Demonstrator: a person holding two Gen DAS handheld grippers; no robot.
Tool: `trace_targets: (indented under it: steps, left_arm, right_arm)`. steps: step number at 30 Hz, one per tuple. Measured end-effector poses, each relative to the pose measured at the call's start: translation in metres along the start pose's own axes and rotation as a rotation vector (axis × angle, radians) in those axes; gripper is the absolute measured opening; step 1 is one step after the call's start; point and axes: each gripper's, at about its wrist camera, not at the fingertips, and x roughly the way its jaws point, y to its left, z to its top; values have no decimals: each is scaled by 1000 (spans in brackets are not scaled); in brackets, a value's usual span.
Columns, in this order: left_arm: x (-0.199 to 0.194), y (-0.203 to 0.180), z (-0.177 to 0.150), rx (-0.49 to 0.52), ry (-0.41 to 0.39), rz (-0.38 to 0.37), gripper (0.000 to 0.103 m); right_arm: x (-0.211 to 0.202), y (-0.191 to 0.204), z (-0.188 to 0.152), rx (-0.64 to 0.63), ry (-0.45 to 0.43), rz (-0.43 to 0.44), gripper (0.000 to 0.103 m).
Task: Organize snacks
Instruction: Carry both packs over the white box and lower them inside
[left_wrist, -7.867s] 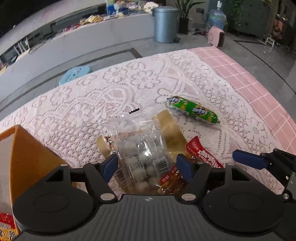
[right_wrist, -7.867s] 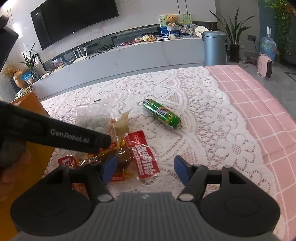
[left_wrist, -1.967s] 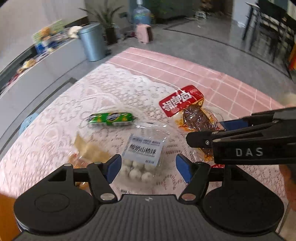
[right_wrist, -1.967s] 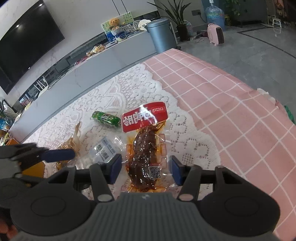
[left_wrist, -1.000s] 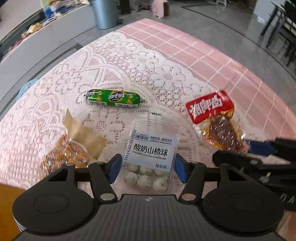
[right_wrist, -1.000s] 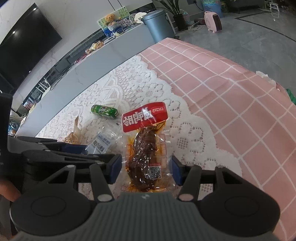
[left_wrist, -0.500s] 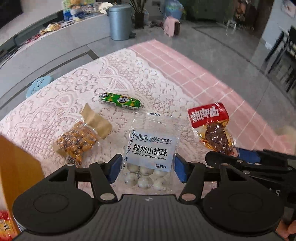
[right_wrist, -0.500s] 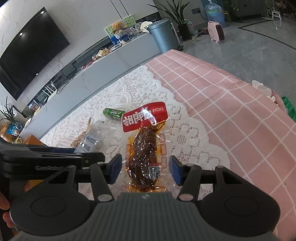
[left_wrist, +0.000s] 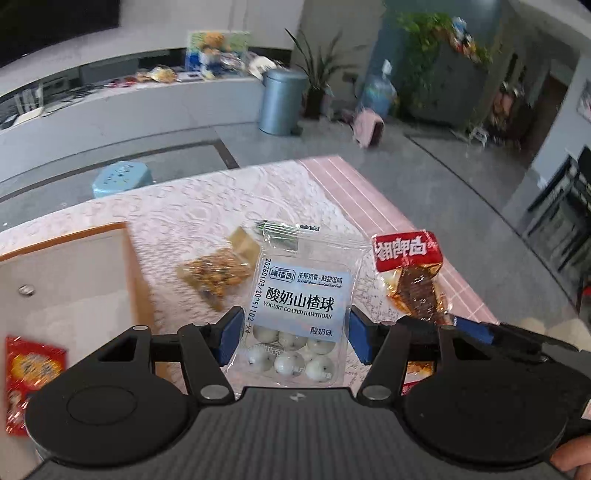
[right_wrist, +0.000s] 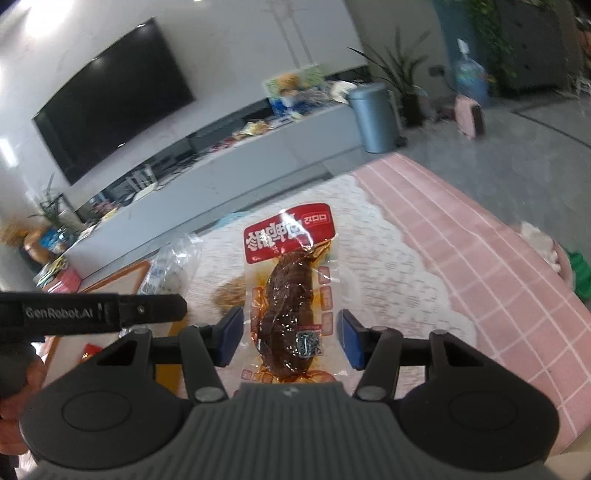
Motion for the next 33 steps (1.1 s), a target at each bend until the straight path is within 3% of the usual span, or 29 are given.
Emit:
trace_targets:
  steps: [11, 19, 33]
  left_arm:
    - [-59, 59, -22, -107, -62, 99, 68]
    - [-81, 104, -51, -191, -74, 138, 68]
    - [-74, 156, -80, -282, -24, 154, 68]
  right_arm:
    - [-22, 92, -17, -168, 8, 118, 54]
    - [-15, 144, -35, -252, 43, 173, 54]
    - [24, 193, -57, -397, 143, 201, 54]
